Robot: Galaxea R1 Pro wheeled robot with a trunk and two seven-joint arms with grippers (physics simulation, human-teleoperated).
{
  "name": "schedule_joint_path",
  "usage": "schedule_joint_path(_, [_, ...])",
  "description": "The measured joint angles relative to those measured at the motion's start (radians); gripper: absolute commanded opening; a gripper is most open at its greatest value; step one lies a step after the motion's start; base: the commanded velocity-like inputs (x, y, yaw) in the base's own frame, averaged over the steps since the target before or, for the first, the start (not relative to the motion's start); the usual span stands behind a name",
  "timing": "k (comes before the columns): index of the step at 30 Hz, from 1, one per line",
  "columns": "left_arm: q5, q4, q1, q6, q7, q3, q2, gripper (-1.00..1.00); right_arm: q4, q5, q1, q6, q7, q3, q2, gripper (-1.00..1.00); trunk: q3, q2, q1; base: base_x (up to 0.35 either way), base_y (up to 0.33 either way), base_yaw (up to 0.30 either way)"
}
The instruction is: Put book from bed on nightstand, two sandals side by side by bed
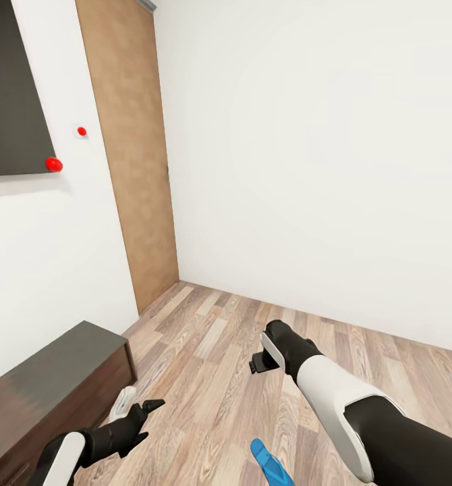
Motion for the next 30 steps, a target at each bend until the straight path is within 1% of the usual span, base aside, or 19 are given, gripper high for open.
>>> schedule_joint_path(2, [0.001, -0.001, 0.000, 0.000, -0.001, 0.002, 0.000, 1.00, 0.001, 0.000, -0.001, 0.000, 0.001, 0.001, 0.000, 1.00, -0.006, -0.014, 0.008, 0.000, 0.000, 0.000])
schedule_joint_path(9, [0.023, -0.003, 0.000, 0.002, -0.003, 0.046, -0.001, 1.00, 0.003, -0.002, -0.001, 0.000, 0.000, 0.003, 0.000, 1.00, -0.028, -0.063, 0.035, 0.000, 0.000, 0.000])
schedule_joint_path(14, [0.039, -0.003, 0.000, 0.008, -0.002, 0.063, -0.001, 1.00, 0.003, -0.002, -0.001, 0.009, 0.006, 0.003, 0.000, 1.00, -0.044, -0.098, 0.054, 0.000, 0.000, 0.000])
schedule_joint_path(24, [0.044, 0.002, 0.000, 0.011, 0.000, 0.070, -0.001, 1.00, 0.003, -0.006, 0.000, 0.022, 0.058, 0.004, 0.000, 1.00, -0.075, -0.168, 0.092, 0.000, 0.000, 0.000])
schedule_joint_path(30, [0.044, 0.001, 0.000, 0.013, 0.000, 0.071, -0.001, 1.00, 0.002, -0.004, 0.000, 0.024, 0.070, 0.004, 0.000, 1.00, -0.094, -0.210, 0.115, 0.000, 0.000, 0.000])
